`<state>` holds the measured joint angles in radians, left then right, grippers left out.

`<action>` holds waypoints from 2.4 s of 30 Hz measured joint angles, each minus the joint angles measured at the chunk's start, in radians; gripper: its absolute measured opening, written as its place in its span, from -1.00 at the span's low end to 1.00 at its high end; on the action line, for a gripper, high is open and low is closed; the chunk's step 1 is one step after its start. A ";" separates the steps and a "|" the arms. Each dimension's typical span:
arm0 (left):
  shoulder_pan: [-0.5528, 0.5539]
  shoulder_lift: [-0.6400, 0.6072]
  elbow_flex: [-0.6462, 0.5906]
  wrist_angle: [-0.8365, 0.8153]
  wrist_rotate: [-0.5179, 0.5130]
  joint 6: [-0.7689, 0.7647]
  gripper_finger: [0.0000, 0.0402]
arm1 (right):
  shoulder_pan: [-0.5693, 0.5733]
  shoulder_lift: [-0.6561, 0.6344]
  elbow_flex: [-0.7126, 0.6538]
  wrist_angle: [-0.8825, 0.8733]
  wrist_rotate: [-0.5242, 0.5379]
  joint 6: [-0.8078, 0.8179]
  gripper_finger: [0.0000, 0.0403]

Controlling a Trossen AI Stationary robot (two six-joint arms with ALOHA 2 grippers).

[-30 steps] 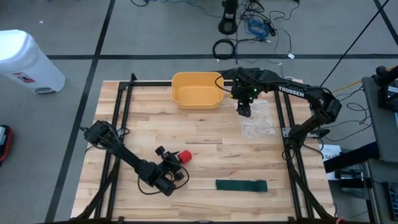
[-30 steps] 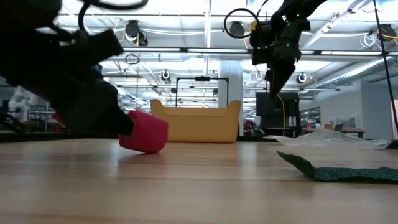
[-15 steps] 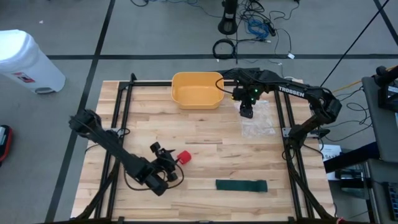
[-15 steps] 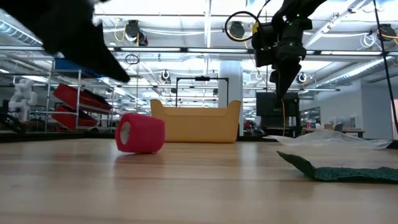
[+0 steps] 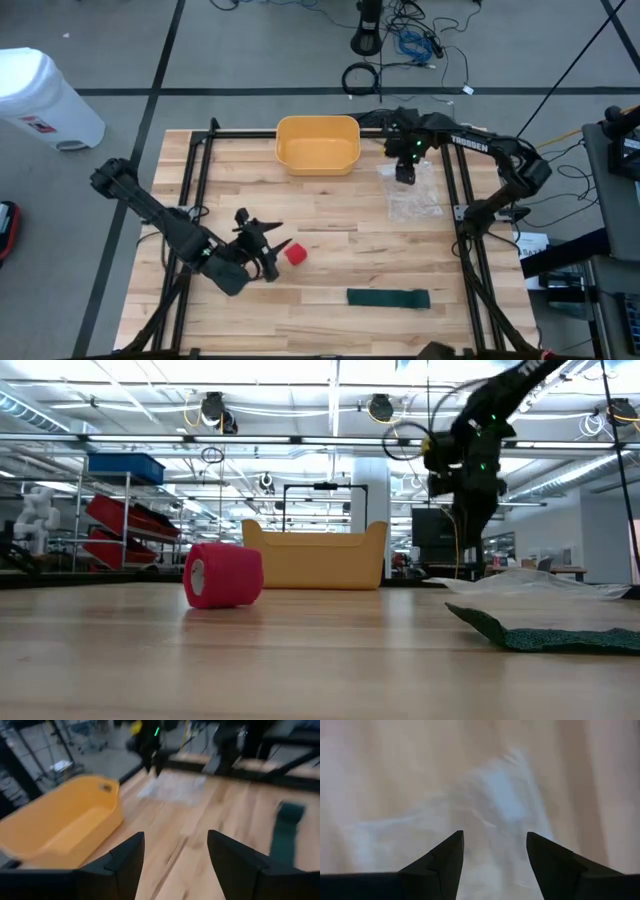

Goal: Roll bandage
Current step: Open the transparent zip bag

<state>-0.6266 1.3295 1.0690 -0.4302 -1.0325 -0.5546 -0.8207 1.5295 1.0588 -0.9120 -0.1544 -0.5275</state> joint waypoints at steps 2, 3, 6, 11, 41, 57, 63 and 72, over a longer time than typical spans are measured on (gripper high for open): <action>0.010 -0.017 0.019 0.058 0.001 0.087 0.11 | -0.062 0.000 -0.015 0.011 0.004 0.000 0.00; 0.017 -0.022 0.025 0.088 0.000 0.132 0.11 | -0.091 0.000 -0.016 0.021 0.004 0.000 0.00; 0.043 -0.025 0.033 0.176 0.002 0.259 0.11 | -0.156 0.000 -0.018 0.072 0.056 -0.013 0.00; 0.084 -0.024 0.033 0.250 0.022 0.279 0.11 | -0.209 0.000 -0.018 0.087 0.127 -0.056 0.00; 0.144 -0.023 0.021 0.250 0.088 0.388 0.11 | -0.086 0.003 -0.230 0.196 0.205 0.242 0.00; 0.168 -0.023 0.021 0.250 0.111 0.385 0.11 | 0.038 0.005 -0.229 0.251 0.206 0.279 0.00; 0.167 -0.023 0.022 0.251 0.122 0.384 0.11 | 0.068 0.060 -0.228 0.243 0.207 0.298 0.00; 0.166 -0.023 0.023 0.266 0.143 0.385 0.11 | 0.125 0.110 -0.224 0.257 0.216 0.338 0.00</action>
<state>-0.4603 1.3067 1.0916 -0.1638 -0.8894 -0.1696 -0.6961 1.6396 0.8349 -0.6548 0.0616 -0.1895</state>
